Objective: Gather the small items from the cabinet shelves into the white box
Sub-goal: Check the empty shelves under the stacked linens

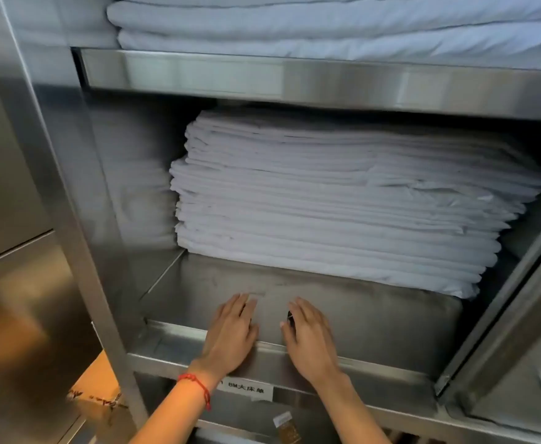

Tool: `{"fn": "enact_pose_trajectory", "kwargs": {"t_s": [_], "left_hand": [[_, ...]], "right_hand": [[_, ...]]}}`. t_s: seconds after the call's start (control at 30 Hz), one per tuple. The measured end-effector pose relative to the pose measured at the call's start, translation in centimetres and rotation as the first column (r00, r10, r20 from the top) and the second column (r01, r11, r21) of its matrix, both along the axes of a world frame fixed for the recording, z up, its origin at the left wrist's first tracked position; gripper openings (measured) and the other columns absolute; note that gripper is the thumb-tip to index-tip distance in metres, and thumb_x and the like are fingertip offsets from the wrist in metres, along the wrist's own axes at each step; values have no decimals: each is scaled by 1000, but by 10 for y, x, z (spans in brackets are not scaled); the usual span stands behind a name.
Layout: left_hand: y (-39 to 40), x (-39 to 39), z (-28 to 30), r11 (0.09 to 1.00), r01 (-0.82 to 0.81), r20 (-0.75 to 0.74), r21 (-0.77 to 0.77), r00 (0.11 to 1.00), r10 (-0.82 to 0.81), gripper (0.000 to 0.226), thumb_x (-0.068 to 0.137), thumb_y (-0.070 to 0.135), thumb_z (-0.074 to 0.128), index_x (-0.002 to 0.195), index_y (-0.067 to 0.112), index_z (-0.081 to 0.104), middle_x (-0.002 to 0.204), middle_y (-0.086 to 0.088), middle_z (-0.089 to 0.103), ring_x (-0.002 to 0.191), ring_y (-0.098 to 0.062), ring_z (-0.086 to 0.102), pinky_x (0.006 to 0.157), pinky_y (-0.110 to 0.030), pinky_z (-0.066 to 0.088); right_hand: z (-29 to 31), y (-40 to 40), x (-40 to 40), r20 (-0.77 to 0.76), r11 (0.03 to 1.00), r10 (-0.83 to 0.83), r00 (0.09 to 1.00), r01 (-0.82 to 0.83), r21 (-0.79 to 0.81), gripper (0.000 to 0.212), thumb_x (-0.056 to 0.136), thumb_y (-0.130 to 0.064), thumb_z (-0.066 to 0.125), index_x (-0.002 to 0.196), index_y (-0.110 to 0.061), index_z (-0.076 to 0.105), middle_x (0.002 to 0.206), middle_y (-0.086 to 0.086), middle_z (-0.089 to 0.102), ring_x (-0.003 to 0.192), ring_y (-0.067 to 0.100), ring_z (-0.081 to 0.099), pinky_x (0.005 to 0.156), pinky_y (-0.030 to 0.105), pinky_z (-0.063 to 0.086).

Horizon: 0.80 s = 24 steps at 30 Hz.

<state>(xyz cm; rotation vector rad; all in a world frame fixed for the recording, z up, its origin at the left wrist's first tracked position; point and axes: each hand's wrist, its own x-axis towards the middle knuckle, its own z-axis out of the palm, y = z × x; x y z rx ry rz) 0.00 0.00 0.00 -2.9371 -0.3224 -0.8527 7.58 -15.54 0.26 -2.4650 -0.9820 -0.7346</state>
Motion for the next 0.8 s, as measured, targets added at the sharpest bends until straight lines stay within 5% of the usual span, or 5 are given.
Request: {"fn": "enact_pose_trajectory", "kwargs": {"t_s": [0.3,0.57,0.8], "left_hand": [[4,6,-14,998,52,-9,-38,999,-53,47,76,36,41,99,12,74,102,-2,71,93,-20,69,74,-33,56],[2,4,-17,981,65,-34,-181,997,-72,48,82,33,37,104,9,71,109,-4,69,96,-18,68,82,-32,54],[-4,0,-20,969,71,-46,-236,995,-84,48,85,32,36,108,7,69,115,-6,66,101,-19,66,90,-31,49]], "right_hand": [[-18,7,6,46,998,-24,999,27,-61,39,70,-34,61,101,-14,73,107,5,70,100,21,67,86,35,50],[-21,8,-2,-39,998,11,999,-13,-66,42,85,-33,36,99,-17,73,111,3,69,105,17,65,88,32,50],[-17,6,-8,-118,997,47,992,-54,-52,43,86,-30,35,99,-15,73,110,5,69,103,17,66,87,32,52]]}}
